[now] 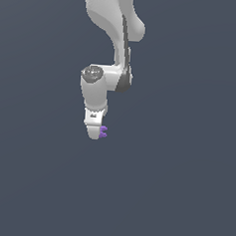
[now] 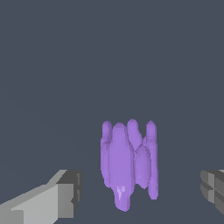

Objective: Pick up the object and move it to a goal position.

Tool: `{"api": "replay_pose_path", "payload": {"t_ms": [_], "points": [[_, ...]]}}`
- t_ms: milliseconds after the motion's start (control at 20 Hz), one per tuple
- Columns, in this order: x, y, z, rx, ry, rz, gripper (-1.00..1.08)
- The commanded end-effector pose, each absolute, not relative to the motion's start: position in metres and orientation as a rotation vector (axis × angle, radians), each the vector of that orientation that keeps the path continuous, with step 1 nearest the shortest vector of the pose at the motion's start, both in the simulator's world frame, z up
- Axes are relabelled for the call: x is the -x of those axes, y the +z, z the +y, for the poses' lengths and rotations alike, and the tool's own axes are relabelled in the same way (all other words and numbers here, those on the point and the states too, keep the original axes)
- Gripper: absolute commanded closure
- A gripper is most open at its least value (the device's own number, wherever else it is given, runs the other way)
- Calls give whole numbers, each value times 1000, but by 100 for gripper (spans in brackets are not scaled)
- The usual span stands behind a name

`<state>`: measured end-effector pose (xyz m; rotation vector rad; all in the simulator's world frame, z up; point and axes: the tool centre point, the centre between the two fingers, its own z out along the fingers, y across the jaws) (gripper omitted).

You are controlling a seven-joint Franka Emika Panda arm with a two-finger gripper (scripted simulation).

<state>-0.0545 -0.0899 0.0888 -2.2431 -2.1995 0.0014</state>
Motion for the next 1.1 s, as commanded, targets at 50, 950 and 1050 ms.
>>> {"api": "replay_pose_path", "payload": {"t_ms": [50, 950, 1050], "points": [[56, 88, -92, 2214, 0, -2229, -92], [57, 44, -92, 2203, 0, -2239, -92], [57, 39, -92, 2203, 0, -2240, -92]]}}
